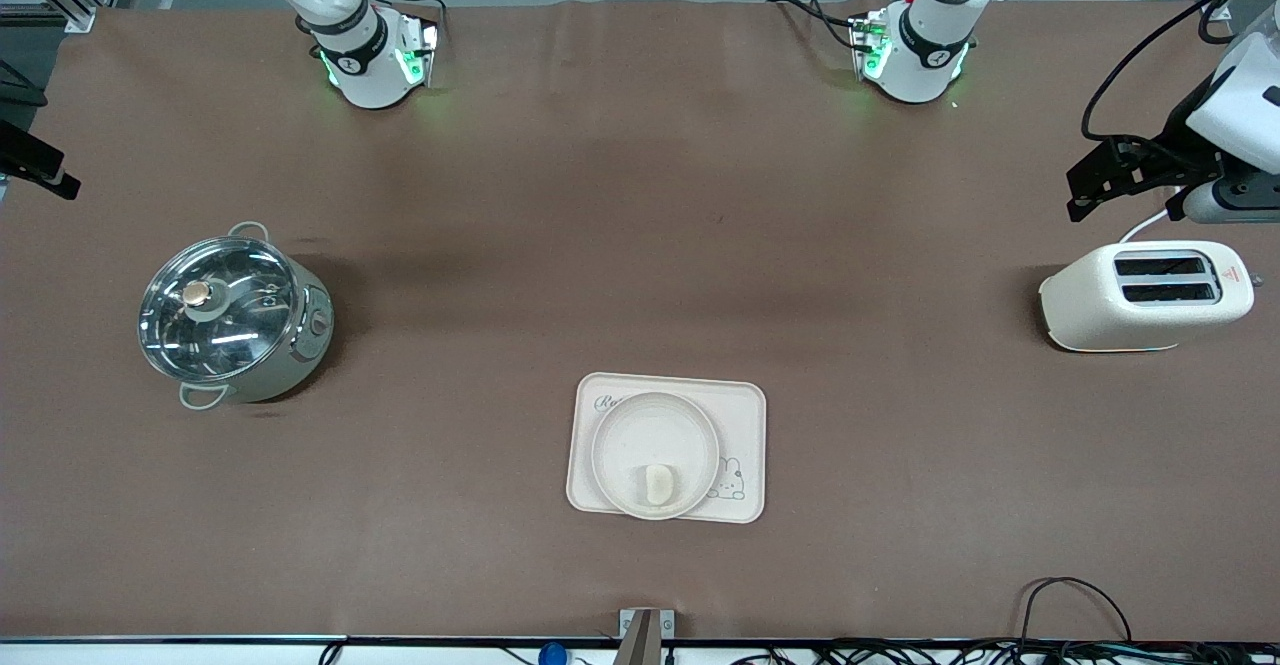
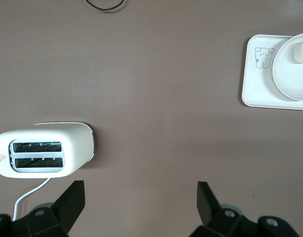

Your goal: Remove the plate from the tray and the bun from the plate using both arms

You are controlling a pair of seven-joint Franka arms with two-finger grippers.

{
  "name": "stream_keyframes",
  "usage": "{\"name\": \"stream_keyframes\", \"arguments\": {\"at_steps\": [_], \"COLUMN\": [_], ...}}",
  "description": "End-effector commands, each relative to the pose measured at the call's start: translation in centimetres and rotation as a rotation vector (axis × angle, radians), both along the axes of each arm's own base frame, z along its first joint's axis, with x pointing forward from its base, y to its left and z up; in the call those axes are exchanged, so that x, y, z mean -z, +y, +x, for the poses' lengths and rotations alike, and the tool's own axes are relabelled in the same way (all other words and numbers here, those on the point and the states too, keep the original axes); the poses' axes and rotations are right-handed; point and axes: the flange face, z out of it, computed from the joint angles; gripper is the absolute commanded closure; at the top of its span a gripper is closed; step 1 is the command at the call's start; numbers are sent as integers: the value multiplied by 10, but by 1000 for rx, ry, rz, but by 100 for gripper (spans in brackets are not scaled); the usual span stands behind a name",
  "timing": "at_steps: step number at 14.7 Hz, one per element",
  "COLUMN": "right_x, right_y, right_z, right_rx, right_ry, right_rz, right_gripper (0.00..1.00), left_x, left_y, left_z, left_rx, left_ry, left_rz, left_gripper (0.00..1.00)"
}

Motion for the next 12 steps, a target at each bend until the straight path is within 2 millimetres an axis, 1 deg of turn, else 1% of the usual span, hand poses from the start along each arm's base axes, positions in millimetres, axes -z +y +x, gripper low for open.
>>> {"name": "stream_keyframes", "arguments": {"at_steps": [1,3,4,5,6,7,8,9,10,11,12], "right_x": [-7,-15,-15,-10,-1,17,51,74,90,111,132], "right_y": [-16,-33,-45,-52,-48,-47,-36,-20,1,31,67], "right_z": [-18,-23,-25,-27,-22,-7,12,24,33,49,65], "right_rx": [-24,-71,-71,-70,-77,-80,-96,-114,-127,-116,-79], "right_ry": [8,-3,0,7,8,-13,-10,-25,-33,-23,-22], "right_rz": [-15,-14,-12,-5,-6,-11,-4,34,75,95,95], "right_gripper": [0,0,0,0,0,0,0,0,0,0,0], "left_x": [-5,-4,-4,-4,-4,-4,-5,-4,-4,-4,-4], "left_y": [7,7,9,8,6,1,0,0,2,4,6], "left_z": [2,3,3,3,3,2,2,2,2,3,3], "left_rx": [6,3,4,4,-5,-2,1,2,8,8,7], "left_ry": [-9,-6,-6,-6,-7,-7,-9,-7,-7,-7,-5], "left_rz": [0,-2,0,1,2,4,6,6,7,5,4], "left_gripper": [0,0,0,0,0,0,0,0,0,0,0]}}
